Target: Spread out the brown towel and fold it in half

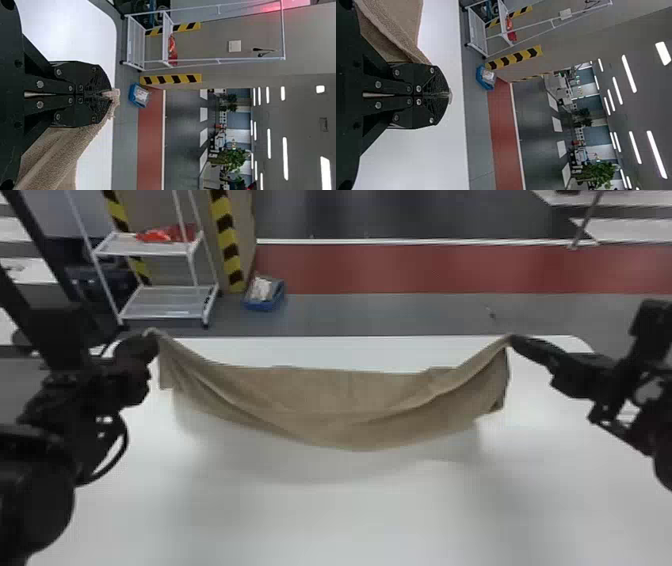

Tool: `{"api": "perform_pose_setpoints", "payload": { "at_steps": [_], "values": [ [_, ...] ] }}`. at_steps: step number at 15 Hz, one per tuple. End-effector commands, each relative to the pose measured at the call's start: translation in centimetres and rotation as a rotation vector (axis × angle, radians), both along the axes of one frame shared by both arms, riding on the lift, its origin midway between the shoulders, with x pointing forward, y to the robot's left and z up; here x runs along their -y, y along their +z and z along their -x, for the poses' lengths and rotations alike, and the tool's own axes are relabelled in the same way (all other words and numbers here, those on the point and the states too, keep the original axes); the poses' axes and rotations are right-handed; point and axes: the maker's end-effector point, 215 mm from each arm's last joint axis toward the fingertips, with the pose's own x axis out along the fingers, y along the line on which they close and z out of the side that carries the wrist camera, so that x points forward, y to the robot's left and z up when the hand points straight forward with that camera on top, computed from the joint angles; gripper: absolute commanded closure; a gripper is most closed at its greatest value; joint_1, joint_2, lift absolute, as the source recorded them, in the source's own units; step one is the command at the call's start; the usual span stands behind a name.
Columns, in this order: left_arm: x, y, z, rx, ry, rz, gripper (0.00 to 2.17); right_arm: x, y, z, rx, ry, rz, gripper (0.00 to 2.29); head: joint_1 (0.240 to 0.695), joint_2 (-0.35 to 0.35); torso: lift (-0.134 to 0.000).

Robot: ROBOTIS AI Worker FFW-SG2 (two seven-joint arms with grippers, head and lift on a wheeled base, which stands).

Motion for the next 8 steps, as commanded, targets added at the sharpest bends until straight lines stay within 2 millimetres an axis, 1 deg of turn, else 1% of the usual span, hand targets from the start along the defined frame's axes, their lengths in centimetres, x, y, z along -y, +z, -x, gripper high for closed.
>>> {"api": "perform_pose_setpoints", "payload": {
  "at_steps": [1,2,3,4,5,6,7,8],
  "values": [
    [-0.8,3.4,-5.4,0.036,0.001,-0.01,1.53,-0.2,5.6,-5.5,0.14,0.006,-0.006,1.29,0.645,0.025,-0.128],
    [-0.6,5.3,-7.8,0.052,-0.012,-0.026,1.53,0.5,7.6,-7.7,0.194,-0.007,-0.003,1.29,0.611,0.03,-0.128],
    [-0.4,6.8,-9.8,0.062,-0.021,-0.019,1.53,1.1,9.6,-9.8,0.24,-0.021,0.02,1.29,0.575,0.031,-0.128],
    [-0.5,8.2,-11.3,0.074,-0.023,-0.014,1.53,1.8,11.6,-11.3,0.284,-0.037,0.018,1.29,0.545,0.029,-0.128],
    [-0.5,9.7,-12.7,0.086,-0.022,-0.013,1.53,2.3,13.3,-12.3,0.305,-0.043,-0.003,1.29,0.483,0.02,-0.128],
    [-0.7,11.5,-14.0,0.101,-0.021,-0.006,1.53,2.6,15.3,-13.3,0.324,-0.044,-0.022,1.29,0.452,0.015,-0.128],
    [-0.2,13.2,-15.0,0.121,-0.035,0.009,1.53,2.5,17.3,-14.0,0.353,-0.041,-0.018,1.3,0.428,0.011,-0.128],
    [0.1,15.0,-15.5,0.144,-0.044,0.024,1.53,2.8,19.3,-14.4,0.373,-0.039,0.0,1.29,0.401,0.009,-0.128]
  ]
}}
